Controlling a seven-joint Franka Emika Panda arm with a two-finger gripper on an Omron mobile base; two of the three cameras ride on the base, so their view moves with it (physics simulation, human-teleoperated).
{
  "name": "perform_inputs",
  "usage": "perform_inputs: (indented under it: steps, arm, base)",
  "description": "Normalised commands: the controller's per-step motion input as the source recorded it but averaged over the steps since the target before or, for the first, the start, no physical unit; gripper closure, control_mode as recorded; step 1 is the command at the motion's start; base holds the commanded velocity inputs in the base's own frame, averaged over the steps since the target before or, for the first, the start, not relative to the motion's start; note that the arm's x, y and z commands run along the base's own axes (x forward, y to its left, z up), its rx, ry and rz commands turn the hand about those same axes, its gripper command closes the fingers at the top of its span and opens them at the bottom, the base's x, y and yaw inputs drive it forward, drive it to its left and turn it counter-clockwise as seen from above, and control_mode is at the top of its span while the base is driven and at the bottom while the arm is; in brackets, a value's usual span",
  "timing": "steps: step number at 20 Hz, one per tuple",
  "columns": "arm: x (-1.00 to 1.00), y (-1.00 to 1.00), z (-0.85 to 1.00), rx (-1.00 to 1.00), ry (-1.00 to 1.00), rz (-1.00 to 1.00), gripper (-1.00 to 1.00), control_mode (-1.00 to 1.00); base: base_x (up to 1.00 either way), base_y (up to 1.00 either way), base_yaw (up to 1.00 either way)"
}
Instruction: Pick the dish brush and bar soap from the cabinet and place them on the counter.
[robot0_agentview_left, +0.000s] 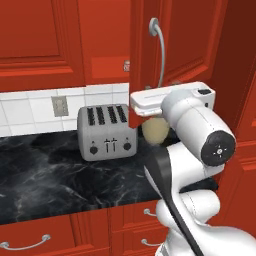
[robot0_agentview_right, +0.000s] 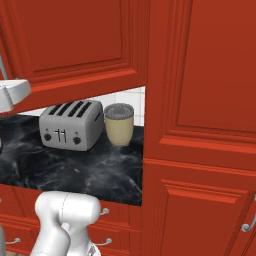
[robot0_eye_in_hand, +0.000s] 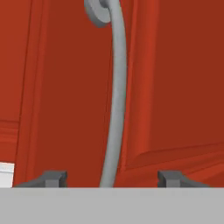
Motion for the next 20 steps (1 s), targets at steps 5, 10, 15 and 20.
perform_inputs:
  steps: [5, 10, 15, 20]
  arm:
    - [-0.79, -0.06, 0.14, 0.00, -0.11, -0.02, -1.00, -1.00]
    - [-0.69, 0.09, 0.06, 0.00, -0.14, -0.05, -1.00, -1.00]
    - [-0.21, 0.38, 0.00, -0.01, -0.07, -0.15, -1.00, -1.00]
    - [-0.01, 0.46, 0.00, 0.00, -0.05, -0.18, -1.00, -1.00]
  base:
    - [0.00, 0.00, 0.00]
    - [0.00, 0.00, 0.00]
    - [0.00, 0.00, 0.00]
    - [0.00, 0.00, 0.00]
